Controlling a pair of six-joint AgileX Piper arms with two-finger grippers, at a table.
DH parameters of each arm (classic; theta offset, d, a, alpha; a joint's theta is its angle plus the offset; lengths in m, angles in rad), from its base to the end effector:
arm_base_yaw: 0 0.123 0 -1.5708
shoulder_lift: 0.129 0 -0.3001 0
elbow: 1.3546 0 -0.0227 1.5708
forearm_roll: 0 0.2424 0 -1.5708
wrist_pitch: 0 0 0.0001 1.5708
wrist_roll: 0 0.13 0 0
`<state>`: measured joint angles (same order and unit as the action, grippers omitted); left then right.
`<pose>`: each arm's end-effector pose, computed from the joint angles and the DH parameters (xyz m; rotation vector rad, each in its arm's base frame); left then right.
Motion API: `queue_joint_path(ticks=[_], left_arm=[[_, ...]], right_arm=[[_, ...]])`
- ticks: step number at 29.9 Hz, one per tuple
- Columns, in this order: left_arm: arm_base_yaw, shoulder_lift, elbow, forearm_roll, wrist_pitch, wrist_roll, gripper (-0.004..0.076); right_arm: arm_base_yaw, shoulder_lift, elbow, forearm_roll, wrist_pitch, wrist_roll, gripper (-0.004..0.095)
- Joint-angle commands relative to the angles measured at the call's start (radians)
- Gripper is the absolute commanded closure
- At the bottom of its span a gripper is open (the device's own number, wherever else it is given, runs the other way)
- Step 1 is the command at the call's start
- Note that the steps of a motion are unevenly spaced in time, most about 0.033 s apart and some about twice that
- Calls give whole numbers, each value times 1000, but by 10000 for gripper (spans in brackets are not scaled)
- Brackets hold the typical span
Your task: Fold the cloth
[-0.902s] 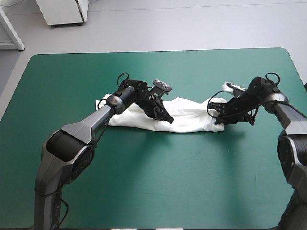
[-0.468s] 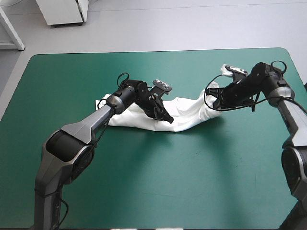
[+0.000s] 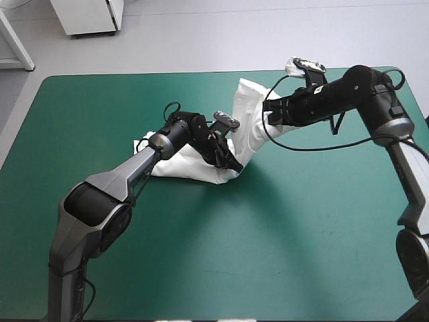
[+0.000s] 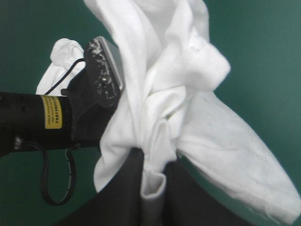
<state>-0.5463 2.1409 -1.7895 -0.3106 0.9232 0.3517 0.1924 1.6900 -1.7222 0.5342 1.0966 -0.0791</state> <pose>0.3961 -0.2780 0.1955 1.0197 2.5611 -0.4438 0.3641 0.1309 0.3735 -0.2124 2.4837 0.7432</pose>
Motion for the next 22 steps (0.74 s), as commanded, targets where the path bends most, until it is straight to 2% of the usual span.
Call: queue_joint_path(ticks=[1,6,13,18,22], left_arm=[[-8,-23,-8,-25,-10,-8,733],[-8,-23,-8,-25,-12,-8,733],[-8,-37,-18,5,12,-45,733],[16,-161,-21,102,27,-116,733],[90,-284,-19,118,132,-116,733]], right_arm=[[17,-54,-53,60,-31,-23,919],[48,-54,-91,93,-35,-39,919],[59,-54,-105,82,-46,-55,919],[59,-54,-105,52,-49,-55,919],[59,-54,-105,45,-49,-59,919]])
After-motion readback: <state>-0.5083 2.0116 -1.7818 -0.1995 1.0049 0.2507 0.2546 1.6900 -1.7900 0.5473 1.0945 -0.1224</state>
